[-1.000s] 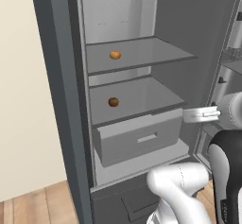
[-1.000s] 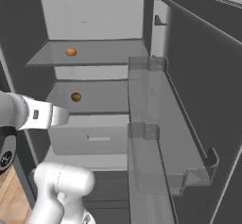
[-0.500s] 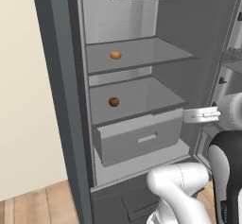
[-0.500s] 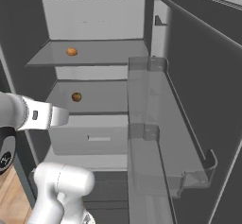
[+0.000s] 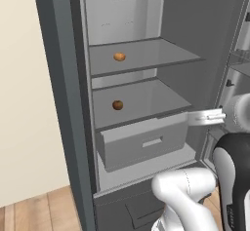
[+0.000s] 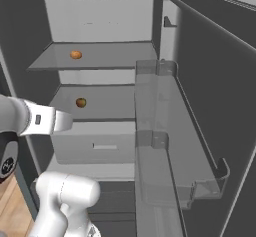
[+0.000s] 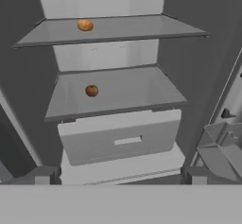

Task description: Retrieve the tangerine and apple from the fridge and place them into the bowl on the dining table.

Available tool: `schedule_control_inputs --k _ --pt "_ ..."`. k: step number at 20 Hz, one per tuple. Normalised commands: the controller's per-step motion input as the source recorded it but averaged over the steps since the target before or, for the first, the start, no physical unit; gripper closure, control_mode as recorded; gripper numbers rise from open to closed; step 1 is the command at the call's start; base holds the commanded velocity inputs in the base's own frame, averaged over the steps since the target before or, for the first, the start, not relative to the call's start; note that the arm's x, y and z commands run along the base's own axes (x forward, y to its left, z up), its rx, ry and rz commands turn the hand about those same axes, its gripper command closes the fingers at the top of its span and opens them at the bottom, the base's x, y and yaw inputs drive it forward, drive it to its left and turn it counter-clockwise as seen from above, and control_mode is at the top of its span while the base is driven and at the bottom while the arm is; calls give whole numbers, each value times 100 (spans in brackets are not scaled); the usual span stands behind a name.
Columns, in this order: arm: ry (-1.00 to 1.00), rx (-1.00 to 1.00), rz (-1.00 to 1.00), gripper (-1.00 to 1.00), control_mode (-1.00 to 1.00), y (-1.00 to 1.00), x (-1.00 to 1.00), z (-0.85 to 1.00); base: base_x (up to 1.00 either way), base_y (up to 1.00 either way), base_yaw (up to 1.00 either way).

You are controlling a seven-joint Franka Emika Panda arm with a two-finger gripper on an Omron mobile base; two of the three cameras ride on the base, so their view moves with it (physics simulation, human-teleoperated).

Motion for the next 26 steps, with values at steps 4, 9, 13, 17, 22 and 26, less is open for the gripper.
schedule_control_inputs --k 4,9,13,17,22,26 --pt "0 0 12 -100 -100 22 18 0 0 0 0" --pt "9 0 11 -100 -100 32 32 0 0 0 0" --pt "18 0 2 -100 -100 28 48 0 0 0 0" --pt "6 -2 0 -100 -100 14 27 -9 0 0 0" --pt "-4 0 0 -100 -100 0 18 -37 0 0 0" --pt "-6 0 0 -100 -100 0 33 -42 0 0 0"
